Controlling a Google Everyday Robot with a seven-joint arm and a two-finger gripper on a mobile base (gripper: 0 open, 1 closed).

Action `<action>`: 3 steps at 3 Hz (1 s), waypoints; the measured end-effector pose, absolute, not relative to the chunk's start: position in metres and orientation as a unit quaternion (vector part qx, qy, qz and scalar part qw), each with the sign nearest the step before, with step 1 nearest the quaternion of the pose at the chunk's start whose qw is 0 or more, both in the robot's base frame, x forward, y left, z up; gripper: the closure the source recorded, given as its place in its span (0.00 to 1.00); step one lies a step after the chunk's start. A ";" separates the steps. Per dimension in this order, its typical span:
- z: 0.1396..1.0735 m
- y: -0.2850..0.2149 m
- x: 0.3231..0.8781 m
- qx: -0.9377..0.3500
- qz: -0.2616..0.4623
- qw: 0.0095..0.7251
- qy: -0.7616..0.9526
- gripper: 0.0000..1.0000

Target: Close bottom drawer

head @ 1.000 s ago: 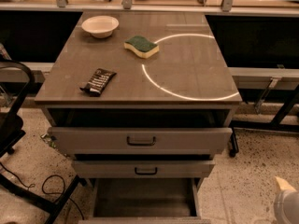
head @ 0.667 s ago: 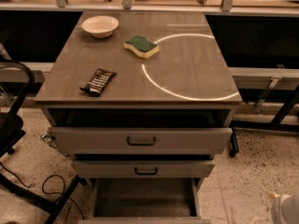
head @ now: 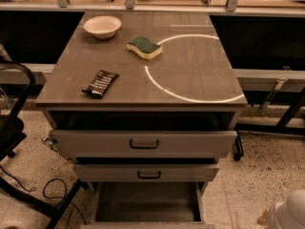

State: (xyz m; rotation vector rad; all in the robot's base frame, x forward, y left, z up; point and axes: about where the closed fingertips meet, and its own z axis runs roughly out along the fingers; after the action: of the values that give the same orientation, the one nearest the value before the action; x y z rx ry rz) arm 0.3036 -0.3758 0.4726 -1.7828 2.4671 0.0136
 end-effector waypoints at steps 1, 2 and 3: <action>0.472 -0.376 0.303 -0.585 0.005 0.049 0.810 0.60; 0.473 -0.374 0.302 -0.586 0.003 0.049 0.809 0.29; 0.497 -0.357 0.300 -0.596 -0.039 0.060 0.800 0.06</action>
Offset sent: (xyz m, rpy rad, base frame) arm -0.0008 0.0003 -0.0007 0.0010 0.0016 -0.0005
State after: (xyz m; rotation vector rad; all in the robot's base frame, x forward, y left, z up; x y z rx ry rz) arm 0.2999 -0.3569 0.4972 -1.8034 2.4216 -0.1174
